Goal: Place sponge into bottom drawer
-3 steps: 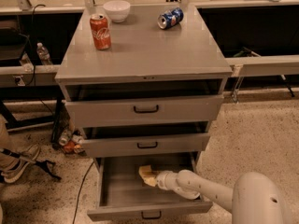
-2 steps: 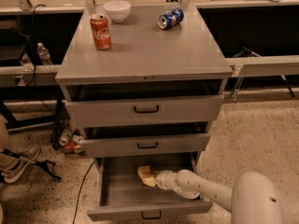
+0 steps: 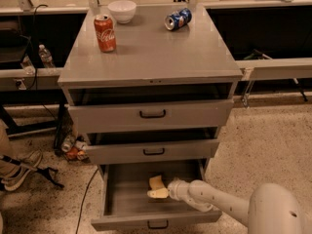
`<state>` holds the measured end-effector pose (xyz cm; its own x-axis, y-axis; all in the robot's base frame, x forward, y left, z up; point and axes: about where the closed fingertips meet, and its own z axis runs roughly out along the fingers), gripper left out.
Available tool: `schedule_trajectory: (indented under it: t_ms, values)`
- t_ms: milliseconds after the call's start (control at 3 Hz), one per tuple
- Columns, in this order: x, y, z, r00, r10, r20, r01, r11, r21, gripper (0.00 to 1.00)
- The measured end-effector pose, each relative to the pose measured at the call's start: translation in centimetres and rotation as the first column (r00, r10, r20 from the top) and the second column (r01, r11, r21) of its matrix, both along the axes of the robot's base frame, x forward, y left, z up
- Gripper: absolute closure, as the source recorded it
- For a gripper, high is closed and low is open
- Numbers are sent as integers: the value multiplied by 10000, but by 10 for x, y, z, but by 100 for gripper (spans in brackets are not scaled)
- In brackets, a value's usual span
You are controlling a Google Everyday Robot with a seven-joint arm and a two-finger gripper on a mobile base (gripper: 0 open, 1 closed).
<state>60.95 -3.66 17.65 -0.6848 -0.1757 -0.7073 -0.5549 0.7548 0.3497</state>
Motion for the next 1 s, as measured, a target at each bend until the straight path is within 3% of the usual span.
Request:
schedule_trajectory:
  t_ms: [333, 667, 1000]
  values:
    - [1, -35, 11, 9986, -497, 204, 501, 9986, -196, 0]
    - [-2, -88, 29, 9919, -1198, 410, 1226, 9898, -727, 0]
    - [-7, -153, 63, 9697, -2292, 843, 2386, 9627, -1275, 0]
